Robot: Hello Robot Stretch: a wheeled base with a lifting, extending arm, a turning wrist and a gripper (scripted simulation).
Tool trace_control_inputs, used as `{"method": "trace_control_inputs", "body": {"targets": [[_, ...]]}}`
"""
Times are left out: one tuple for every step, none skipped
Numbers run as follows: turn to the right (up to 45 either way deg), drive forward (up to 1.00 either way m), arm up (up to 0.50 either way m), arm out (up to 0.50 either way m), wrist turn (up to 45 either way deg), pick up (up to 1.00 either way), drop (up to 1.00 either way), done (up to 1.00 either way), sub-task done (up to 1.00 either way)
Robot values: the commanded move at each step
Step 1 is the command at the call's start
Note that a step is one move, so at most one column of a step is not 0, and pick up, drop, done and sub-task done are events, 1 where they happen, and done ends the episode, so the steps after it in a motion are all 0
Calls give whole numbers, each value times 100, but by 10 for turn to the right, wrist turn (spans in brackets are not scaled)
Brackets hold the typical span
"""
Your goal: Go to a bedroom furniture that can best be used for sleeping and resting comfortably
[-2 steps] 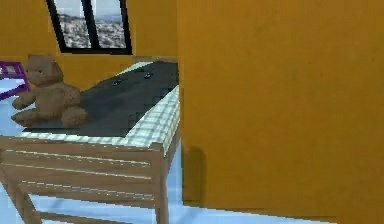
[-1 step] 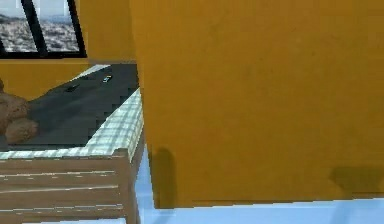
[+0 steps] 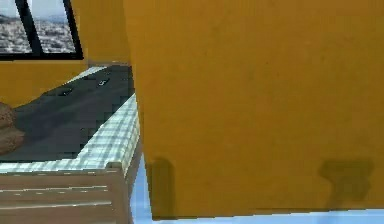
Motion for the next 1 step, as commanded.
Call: {"method": "trace_control_inputs", "body": {"targets": [[-240,0,0,0,0,0,0,0,0]]}}
